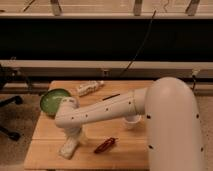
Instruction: Place the white sponge in the ceramic bowl
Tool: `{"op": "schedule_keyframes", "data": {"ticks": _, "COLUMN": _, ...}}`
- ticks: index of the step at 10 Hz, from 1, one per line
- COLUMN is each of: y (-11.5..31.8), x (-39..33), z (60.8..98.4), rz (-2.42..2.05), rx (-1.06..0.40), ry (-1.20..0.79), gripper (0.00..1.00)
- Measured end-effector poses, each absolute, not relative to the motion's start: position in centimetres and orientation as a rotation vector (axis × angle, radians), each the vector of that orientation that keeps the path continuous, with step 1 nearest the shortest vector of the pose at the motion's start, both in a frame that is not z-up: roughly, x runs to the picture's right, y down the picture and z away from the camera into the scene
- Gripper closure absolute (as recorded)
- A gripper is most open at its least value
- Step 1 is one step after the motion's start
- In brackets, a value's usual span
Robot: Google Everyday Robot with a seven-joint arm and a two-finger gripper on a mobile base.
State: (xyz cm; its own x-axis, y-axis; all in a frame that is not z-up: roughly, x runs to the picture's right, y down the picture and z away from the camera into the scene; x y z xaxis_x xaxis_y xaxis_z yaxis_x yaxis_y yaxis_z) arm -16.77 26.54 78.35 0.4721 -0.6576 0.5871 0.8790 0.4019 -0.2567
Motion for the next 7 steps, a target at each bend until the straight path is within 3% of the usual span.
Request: {"op": "schedule_keyframes", "data": {"ticks": 7, "y": 29.5, "x": -19.6, "z": 75.3, "rz": -1.048, "rx": -0.659, "ry": -0.379, "gripper": 0.20}}
